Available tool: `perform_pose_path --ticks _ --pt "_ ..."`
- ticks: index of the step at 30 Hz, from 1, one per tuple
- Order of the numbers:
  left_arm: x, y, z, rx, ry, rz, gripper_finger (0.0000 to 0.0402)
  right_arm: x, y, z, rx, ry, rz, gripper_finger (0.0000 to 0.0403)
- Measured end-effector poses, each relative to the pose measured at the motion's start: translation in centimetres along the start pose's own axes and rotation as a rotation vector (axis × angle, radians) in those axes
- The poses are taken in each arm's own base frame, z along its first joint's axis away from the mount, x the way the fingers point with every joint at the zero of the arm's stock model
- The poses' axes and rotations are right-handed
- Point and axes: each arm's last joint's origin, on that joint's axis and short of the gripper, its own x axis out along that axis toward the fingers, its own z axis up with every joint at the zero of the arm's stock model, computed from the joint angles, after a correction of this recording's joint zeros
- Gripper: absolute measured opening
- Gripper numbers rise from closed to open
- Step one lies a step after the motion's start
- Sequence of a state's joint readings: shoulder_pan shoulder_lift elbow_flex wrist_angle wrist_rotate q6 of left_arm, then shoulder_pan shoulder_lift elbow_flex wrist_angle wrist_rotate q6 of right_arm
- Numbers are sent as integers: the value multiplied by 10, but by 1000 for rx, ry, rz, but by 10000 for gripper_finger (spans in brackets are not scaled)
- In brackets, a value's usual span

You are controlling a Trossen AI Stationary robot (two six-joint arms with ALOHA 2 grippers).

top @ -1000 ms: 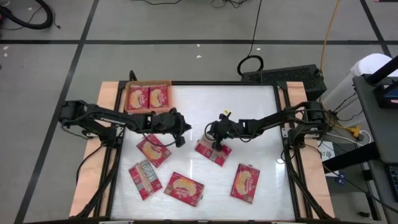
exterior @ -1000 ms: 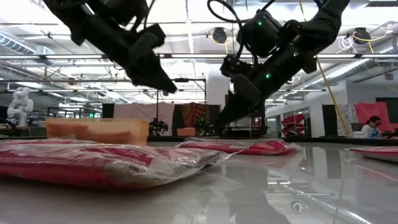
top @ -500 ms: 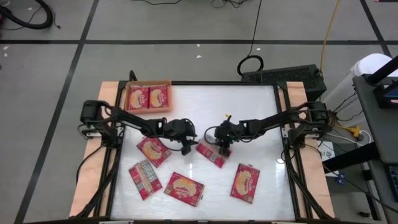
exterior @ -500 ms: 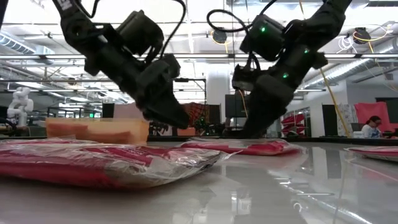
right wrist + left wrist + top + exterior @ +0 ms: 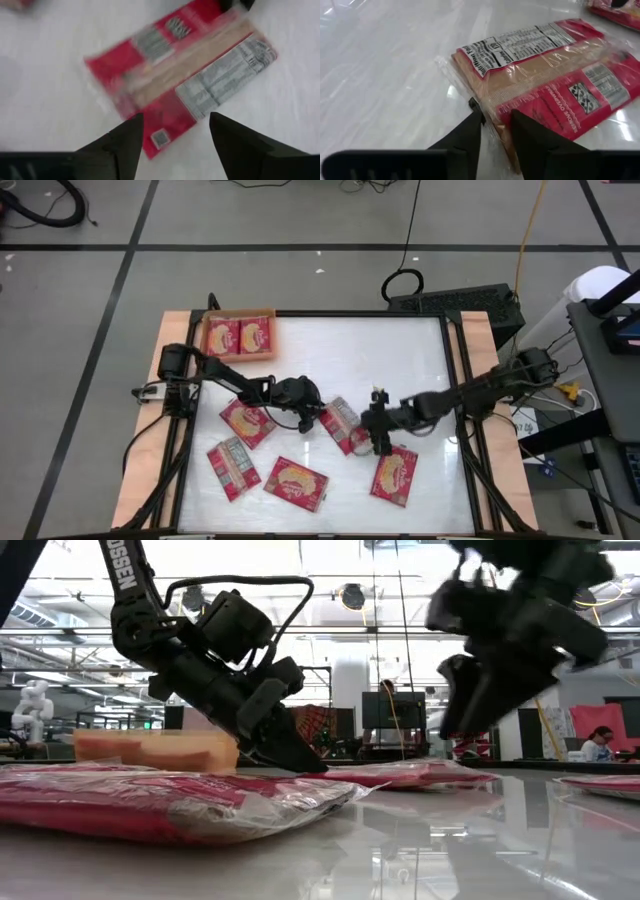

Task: Sort popcorn bags into baskets
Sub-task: Put the red popcorn bag into the orange bin

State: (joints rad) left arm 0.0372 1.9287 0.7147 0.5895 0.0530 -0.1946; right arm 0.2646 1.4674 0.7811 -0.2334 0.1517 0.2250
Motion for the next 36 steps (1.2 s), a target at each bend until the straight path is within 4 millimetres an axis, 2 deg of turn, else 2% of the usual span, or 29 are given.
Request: perform_pose_path --ticks 7,12,16,19,22,28,29,31,34,36 --pt "0 0 0 -6 2 2 76 12 25 -18 -80 -63 -13 246" --pt "0 1 -1 -16 8 8 72 21 32 -28 -181 -139 9 260" --pt "0 1 -2 -27 9 12 72 28 32 -34 -302 -184 -105 253" --pt "0 2 -2 -31 9 13 72 36 31 -39 -387 -157 -121 229" --pt "0 2 -2 -31 4 13 72 43 31 -38 -429 -166 -123 184" --pt "-7 1 6 9 -15 24 72 45 28 -31 -432 -231 -131 47" --pt "-11 1 9 29 -16 29 72 43 26 -29 -428 -237 -137 26" --pt "-25 -1 23 63 -50 50 72 37 22 -25 -430 -252 -149 10" --pt "-56 -7 52 132 -153 114 72 27 13 -17 -401 -282 -165 19" --pt "-75 -9 62 176 -172 175 72 18 5 -10 -347 -324 -176 19"
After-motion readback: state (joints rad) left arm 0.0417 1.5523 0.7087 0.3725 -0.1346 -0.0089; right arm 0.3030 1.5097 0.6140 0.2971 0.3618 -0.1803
